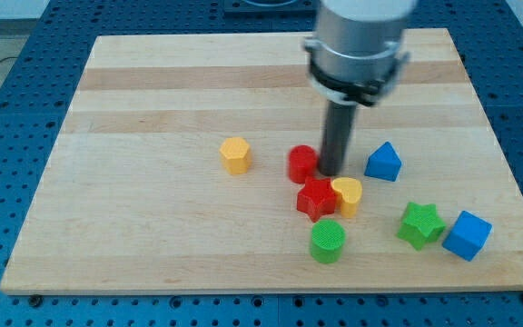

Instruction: Push the red circle with the red star to the center of the board

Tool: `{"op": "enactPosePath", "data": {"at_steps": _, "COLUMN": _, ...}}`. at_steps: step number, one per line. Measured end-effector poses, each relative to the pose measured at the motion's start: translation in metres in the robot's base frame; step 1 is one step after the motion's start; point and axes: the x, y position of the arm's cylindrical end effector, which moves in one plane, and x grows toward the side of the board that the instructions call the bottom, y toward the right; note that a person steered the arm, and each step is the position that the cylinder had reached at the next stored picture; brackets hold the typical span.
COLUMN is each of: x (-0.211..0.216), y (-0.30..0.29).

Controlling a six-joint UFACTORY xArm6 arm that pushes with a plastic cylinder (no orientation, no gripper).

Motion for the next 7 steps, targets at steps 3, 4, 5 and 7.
{"op": "enactPosePath", "data": {"at_steps": 3, "x": -0.008, "y": -0.029}}
{"op": "enactPosePath", "data": {"at_steps": 4, "x": -0.030, "y": -0.031}}
{"op": "enactPosePath", "data": {"at_steps": 5, "x": -0.054, "y": -0.053}}
{"op": "enactPosePath", "data": {"at_steps": 7, "x": 0.002, "y": -0.134}}
